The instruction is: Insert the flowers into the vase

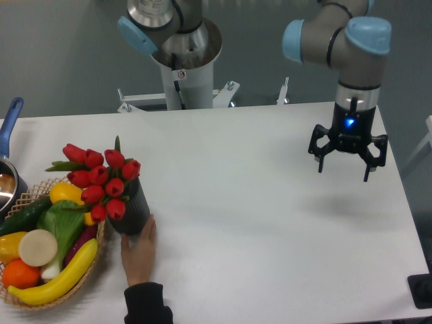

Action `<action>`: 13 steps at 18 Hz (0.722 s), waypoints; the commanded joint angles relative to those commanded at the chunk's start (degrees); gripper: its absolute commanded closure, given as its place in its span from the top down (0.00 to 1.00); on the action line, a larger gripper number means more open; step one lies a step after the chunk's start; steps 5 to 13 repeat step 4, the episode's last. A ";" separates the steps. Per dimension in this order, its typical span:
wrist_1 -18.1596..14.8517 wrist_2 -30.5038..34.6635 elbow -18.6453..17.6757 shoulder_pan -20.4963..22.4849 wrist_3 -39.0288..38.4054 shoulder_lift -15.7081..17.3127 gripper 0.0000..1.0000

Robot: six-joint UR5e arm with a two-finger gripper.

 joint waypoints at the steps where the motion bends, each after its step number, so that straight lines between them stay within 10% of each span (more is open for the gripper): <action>1: 0.00 0.18 -0.44 -0.35 1.23 0.00 1.00; 13: 0.00 0.36 -0.79 -0.53 1.59 0.08 1.00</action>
